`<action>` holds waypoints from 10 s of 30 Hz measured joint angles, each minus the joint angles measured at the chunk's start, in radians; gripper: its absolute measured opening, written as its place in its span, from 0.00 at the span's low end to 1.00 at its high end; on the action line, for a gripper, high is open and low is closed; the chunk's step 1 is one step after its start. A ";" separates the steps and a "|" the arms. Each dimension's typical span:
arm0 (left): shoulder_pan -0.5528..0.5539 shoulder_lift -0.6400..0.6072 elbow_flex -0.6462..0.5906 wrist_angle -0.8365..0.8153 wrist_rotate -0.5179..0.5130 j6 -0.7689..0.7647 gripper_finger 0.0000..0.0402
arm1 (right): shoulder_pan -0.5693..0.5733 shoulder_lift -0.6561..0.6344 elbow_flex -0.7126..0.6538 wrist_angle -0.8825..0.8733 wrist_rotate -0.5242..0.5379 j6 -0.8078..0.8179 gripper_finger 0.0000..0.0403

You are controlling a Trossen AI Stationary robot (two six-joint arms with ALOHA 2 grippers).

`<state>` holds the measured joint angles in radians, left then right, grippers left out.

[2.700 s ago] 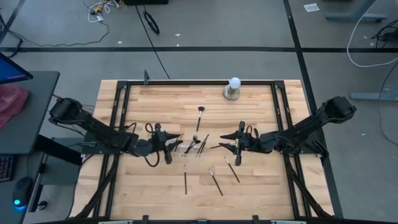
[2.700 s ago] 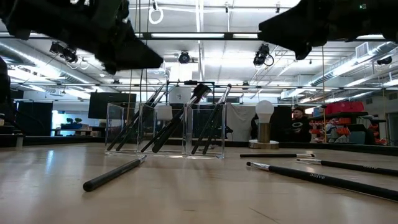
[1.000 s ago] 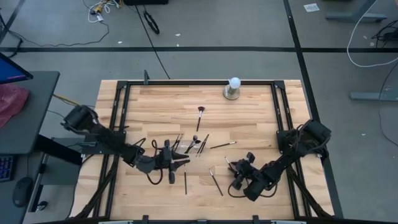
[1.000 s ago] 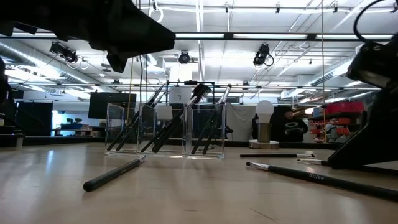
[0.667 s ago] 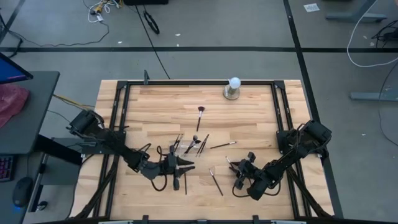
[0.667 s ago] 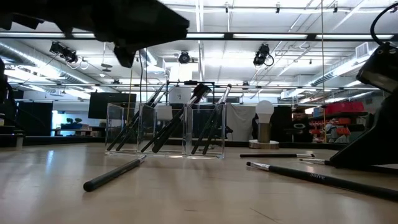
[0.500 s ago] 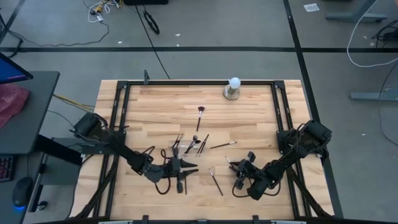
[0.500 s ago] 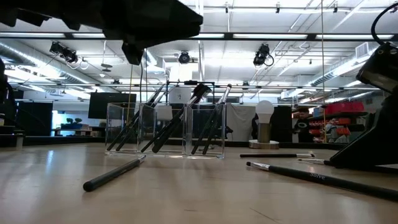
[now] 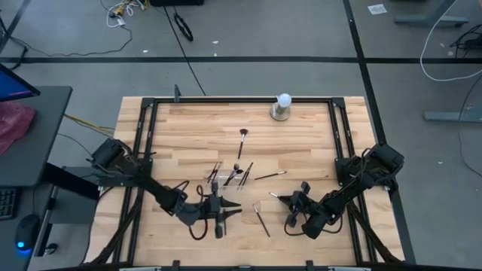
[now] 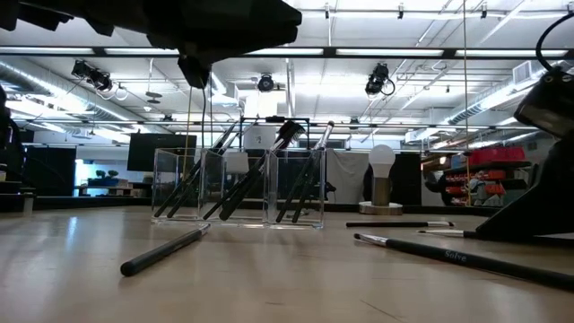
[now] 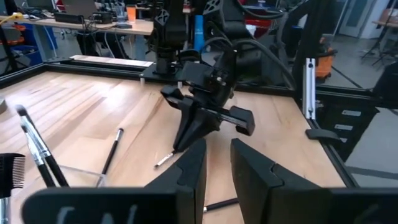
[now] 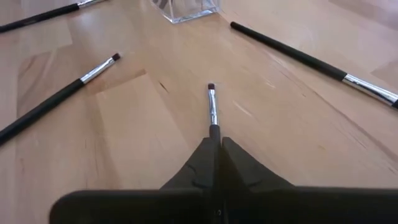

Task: Put items in baskets/containers
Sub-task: Put the eyeshadow brush into the transparent organizer

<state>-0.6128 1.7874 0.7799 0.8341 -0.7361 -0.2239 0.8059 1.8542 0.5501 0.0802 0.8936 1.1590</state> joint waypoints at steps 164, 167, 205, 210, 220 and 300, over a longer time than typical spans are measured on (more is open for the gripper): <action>0.260 -0.193 0.398 -1.211 0.015 -0.187 0.04 | 0.061 -0.220 -0.078 0.758 -0.038 -0.699 0.49; 0.278 -0.193 0.367 -1.181 0.072 -0.214 0.04 | 0.061 -0.220 -0.078 0.758 -0.038 -0.700 0.49; 0.299 -0.306 0.329 -1.165 0.218 -0.367 0.35 | 0.045 -0.220 -0.077 0.759 -0.039 -0.695 0.49; 0.162 -0.307 0.359 -1.149 0.218 -0.377 0.30 | 0.043 -0.220 -0.076 0.755 -0.038 -0.696 0.49; -0.148 -0.176 0.360 -1.121 0.229 -0.594 0.21 | 0.037 -0.220 -0.076 0.757 -0.038 -0.696 0.49; -0.159 0.316 0.358 -1.237 -0.230 -1.085 0.34 | 0.032 -0.220 -0.078 0.755 -0.038 -0.704 0.49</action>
<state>-0.7714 2.1033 1.1378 -0.4029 -0.9656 -1.3085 0.8383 1.6337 0.4725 0.8349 0.8558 0.4549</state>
